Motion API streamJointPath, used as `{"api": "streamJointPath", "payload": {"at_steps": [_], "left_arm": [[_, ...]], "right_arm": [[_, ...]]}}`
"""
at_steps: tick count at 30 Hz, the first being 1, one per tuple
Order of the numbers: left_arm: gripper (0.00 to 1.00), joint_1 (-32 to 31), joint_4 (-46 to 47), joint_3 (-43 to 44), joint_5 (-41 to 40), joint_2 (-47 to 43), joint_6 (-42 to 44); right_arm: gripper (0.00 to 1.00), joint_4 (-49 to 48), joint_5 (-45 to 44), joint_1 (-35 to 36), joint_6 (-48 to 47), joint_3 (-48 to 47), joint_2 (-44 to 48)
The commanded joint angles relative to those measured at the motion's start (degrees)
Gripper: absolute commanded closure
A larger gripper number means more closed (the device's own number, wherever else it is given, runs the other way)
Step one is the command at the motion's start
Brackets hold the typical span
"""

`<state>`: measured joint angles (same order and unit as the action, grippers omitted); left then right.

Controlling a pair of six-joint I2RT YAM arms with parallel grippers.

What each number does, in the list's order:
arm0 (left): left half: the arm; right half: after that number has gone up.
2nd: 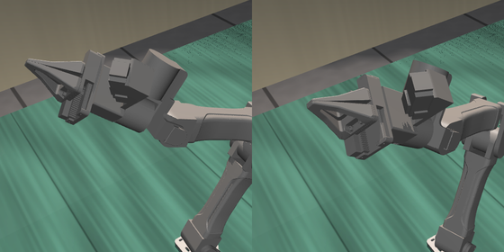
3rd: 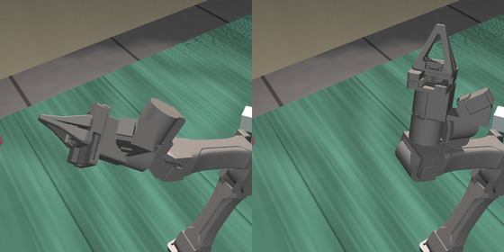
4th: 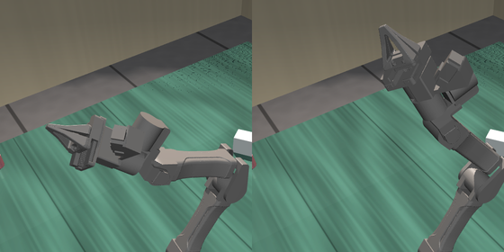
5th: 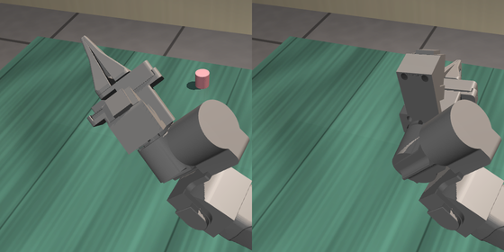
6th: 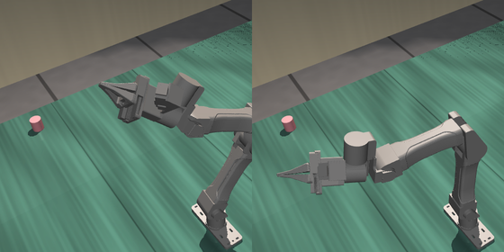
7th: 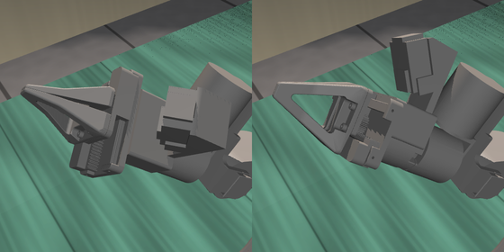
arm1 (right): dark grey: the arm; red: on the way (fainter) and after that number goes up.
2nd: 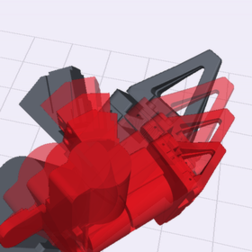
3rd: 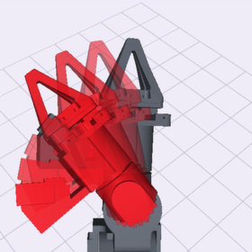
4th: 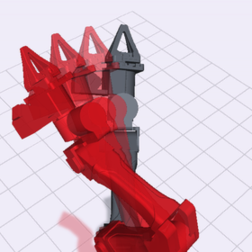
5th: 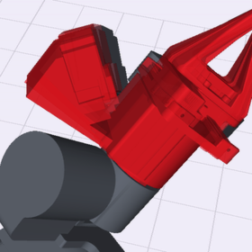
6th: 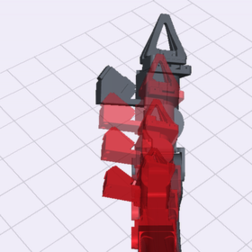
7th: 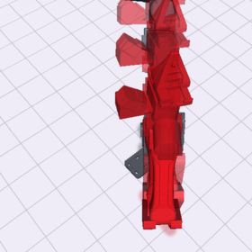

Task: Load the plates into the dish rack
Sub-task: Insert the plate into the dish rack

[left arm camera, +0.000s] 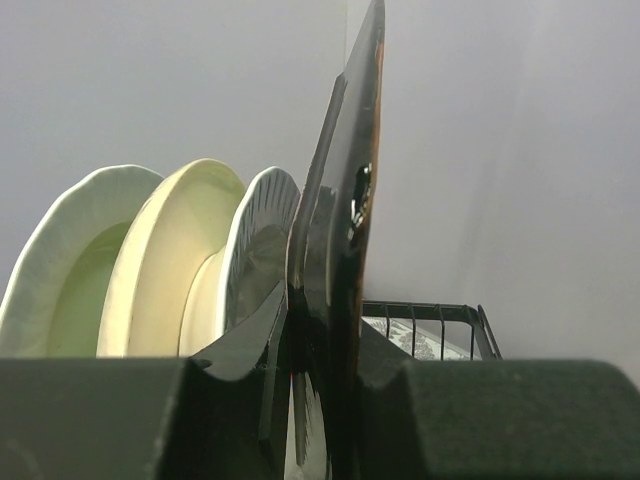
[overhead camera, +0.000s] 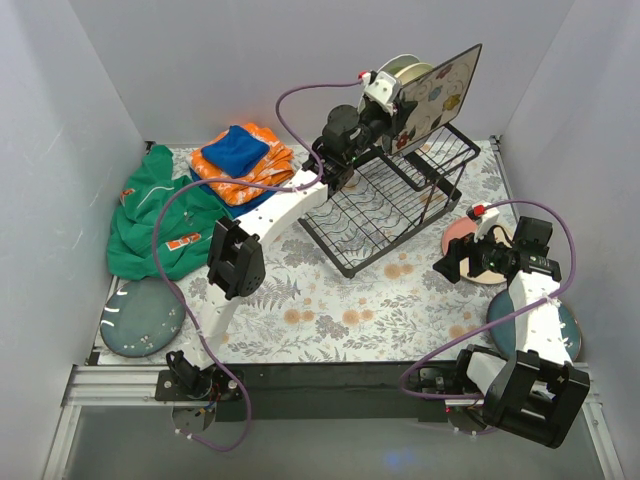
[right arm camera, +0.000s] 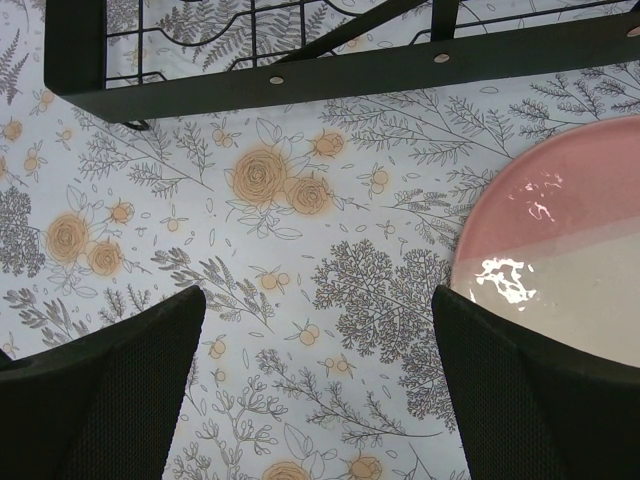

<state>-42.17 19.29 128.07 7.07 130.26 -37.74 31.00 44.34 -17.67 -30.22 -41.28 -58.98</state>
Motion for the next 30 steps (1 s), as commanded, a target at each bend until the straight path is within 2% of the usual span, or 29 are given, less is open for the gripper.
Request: {"api": "streamJointPath", "payload": {"at_steps": [1, 14, 27, 30], "left_arm": [[1.0, 0.2, 12.4, 1.2, -2.5, -11.3, 1.8], [1.0, -1.2, 12.3, -0.4, -3.9, -11.0, 5.3], [1.0, -1.4, 15.3, -8.9, -5.6, -13.9, 3.2], [0.93, -1.5, 15.7, -9.9, -6.0, -14.2, 2.7]], "right_arm": [[0.02, -1.7, 1.6, -0.4, -0.5, 0.2, -0.3], [0.01, -1.7, 1.6, -0.5, -0.5, 0.1, -0.6], [0.02, -1.6, 1.8, -0.7, -0.5, 0.1, -0.5], [0.02, -1.6, 1.9, -0.8, -0.5, 0.2, -0.4]]}}
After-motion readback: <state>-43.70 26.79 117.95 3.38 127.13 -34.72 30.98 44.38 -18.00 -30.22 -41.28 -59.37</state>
